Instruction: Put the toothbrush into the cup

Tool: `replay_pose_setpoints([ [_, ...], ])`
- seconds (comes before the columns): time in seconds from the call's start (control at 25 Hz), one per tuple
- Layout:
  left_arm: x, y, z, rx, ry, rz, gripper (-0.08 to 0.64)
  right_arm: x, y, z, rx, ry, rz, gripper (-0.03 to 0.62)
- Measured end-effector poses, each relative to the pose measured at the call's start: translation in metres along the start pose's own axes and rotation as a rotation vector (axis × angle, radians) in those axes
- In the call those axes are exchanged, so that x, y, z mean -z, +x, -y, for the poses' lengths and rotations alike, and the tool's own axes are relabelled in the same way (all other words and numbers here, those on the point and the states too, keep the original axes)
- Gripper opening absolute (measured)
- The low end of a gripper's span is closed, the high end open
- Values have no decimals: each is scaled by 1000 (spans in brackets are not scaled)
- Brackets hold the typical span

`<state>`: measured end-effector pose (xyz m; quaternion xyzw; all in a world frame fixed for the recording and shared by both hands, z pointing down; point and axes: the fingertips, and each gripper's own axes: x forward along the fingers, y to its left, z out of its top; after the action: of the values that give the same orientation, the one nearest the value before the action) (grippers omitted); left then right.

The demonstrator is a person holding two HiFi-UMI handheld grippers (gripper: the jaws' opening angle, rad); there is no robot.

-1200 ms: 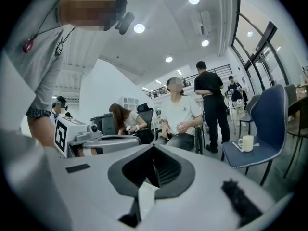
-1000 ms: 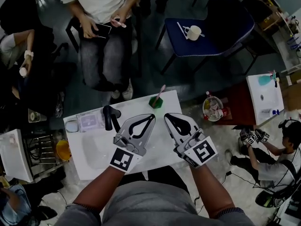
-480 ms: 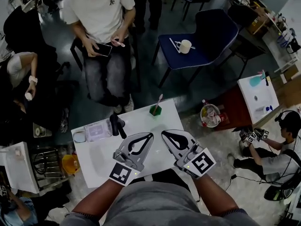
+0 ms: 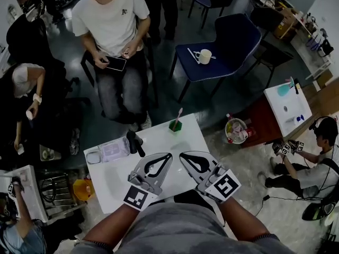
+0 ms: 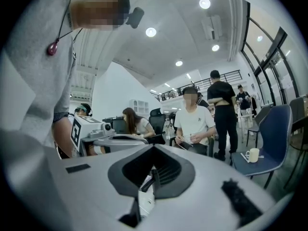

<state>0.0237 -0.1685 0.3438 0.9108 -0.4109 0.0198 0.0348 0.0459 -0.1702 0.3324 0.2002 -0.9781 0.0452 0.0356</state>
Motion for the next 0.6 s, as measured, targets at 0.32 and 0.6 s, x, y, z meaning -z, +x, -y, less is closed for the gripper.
replay_pose_setpoints([
  [0.32,2,-1,6,11,-9,-6,6,0,-2,-3,11,1,6,14],
  [0.6,0,3,7,22,-7,0,6,0,-4,-2,24,8,1,14],
])
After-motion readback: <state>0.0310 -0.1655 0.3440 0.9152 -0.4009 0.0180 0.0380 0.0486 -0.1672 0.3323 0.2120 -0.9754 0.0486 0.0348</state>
